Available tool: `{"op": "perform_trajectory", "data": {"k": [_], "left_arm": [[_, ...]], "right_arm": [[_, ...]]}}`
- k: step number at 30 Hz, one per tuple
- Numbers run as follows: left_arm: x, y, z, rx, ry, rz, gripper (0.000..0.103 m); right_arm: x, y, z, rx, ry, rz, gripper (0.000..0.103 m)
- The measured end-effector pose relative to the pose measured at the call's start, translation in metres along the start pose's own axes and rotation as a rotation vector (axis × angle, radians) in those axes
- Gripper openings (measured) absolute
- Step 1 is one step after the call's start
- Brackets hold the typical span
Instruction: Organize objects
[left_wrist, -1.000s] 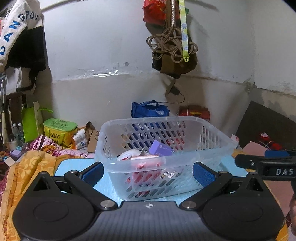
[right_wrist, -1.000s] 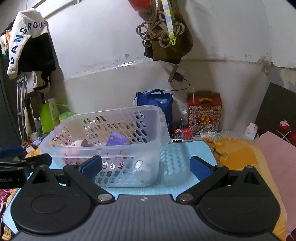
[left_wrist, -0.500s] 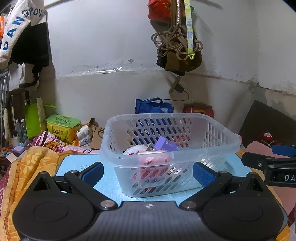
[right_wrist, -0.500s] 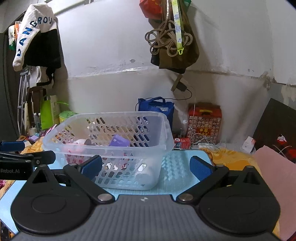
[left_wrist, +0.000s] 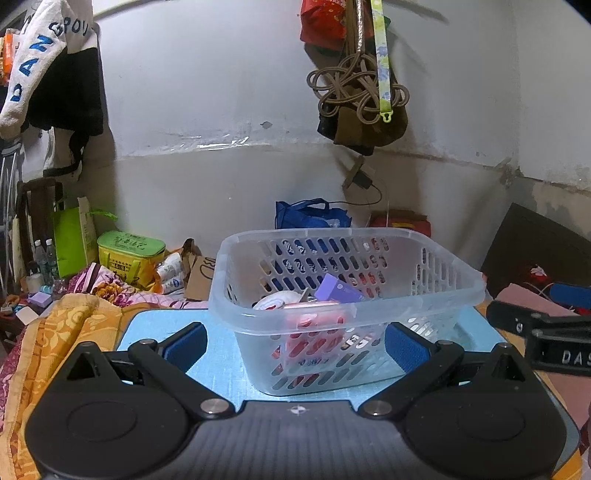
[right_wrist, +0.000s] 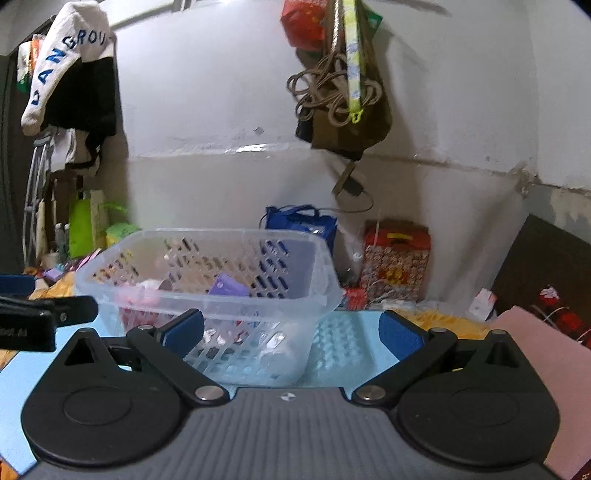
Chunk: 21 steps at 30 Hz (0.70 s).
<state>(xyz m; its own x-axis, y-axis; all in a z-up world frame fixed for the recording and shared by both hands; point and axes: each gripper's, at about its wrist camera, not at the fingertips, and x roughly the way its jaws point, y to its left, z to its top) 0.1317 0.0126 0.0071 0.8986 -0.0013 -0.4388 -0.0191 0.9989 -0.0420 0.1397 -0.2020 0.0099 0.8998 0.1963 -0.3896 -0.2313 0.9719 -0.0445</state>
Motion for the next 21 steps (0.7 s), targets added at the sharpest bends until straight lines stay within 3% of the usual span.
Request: {"op": "perform_trajectory", "data": {"k": [10, 16, 21], "left_arm": [[-0.0013, 0.0028, -0.0015, -0.006, 0.003, -0.006, 0.103], [0.0004, 0.0027, -0.0035, -0.001, 0.008, 0.002, 0.103], [0.0010, 0.0056, -0.0037, -0.005, 0.005, 0.010, 0.103]], "right_arm": [[0.0016, -0.0095, 0.0012, 0.057, 0.033, 0.045, 0.103], [0.0028, -0.0058, -0.0020, 0.032, 0.016, -0.010, 0.103], [0.0027, -0.0063, -0.0022, 0.040, 0.033, 0.028, 0.103]]}}
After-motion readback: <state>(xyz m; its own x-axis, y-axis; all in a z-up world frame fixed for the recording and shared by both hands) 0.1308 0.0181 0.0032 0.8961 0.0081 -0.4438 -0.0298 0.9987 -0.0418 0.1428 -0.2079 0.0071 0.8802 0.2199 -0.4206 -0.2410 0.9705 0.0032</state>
